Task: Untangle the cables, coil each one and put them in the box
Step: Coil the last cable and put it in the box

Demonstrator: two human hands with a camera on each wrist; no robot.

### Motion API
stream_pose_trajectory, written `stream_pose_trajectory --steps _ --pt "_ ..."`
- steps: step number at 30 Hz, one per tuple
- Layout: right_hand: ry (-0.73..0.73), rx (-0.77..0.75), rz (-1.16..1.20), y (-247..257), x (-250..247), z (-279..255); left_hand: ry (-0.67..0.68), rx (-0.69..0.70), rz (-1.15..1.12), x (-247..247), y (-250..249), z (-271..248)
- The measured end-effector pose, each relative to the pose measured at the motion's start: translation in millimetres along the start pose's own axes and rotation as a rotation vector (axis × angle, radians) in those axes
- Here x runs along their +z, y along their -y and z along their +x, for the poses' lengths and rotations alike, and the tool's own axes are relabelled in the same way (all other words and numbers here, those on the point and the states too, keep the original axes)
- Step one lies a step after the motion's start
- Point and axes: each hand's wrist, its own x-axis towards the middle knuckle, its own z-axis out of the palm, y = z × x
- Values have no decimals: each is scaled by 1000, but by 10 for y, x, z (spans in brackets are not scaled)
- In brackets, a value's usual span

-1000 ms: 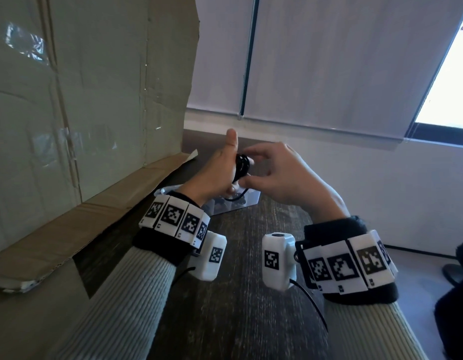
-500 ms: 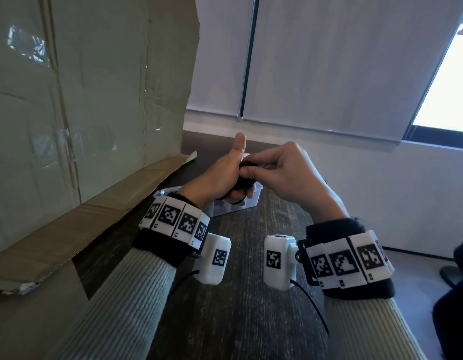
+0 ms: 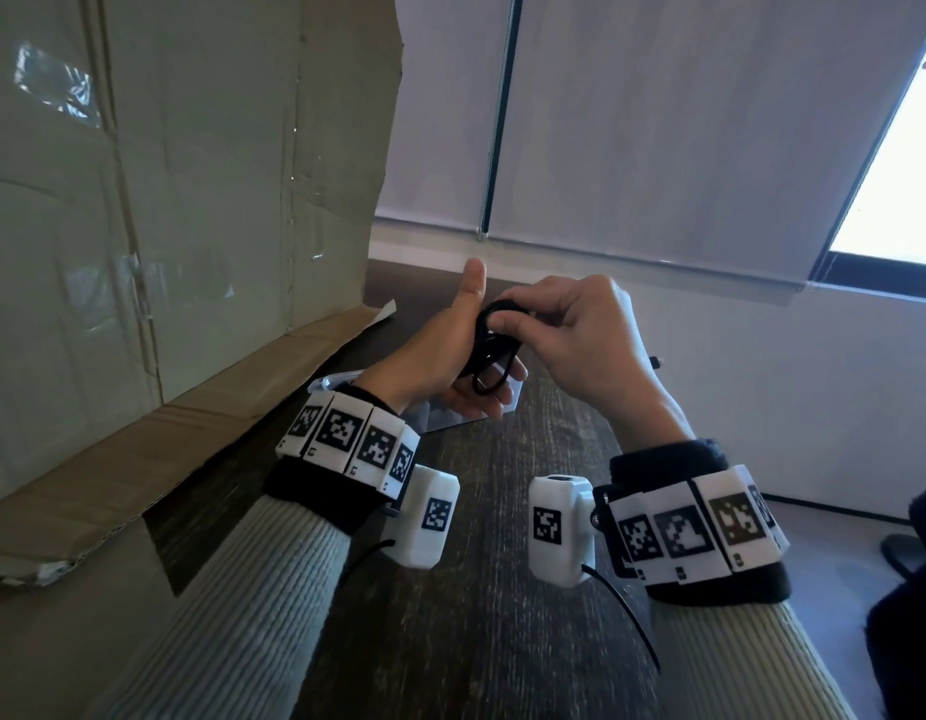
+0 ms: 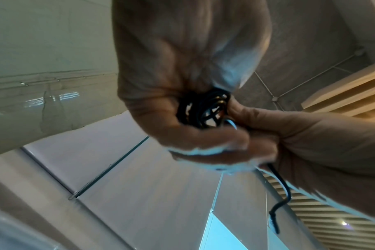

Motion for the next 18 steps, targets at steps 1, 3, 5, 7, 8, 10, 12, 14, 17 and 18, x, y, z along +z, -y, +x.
stream_pose_trajectory --steps 1,3,5,7,8,10,12,14,17,18 --pt "-13 -9 20 0 -9 7 -11 13 -9 6 -5 17" --pt "-37 -24 50 19 -28 15 -60 69 -51 13 -14 45" --pt "-29 -2 60 44 -62 11 -134 126 -24 30 -1 59" --pt "60 92 53 59 -124 -5 -201 156 94 36 4 59" --pt "148 147 16 54 -162 -17 -236 165 159 24 12 62" --pt "419 217 -165 54 -250 -44 -282 173 281 -26 37 64" --pt "603 237 -316 96 -369 -74 -297 148 352 -79 48 39" --pt "565 216 -299 187 -561 -102 -304 132 401 -128 90 37" --pt "525 169 -144 350 -756 -172 -312 155 462 -126 110 32" --pt "521 170 -132 372 -744 -181 -331 160 470 -111 95 31"
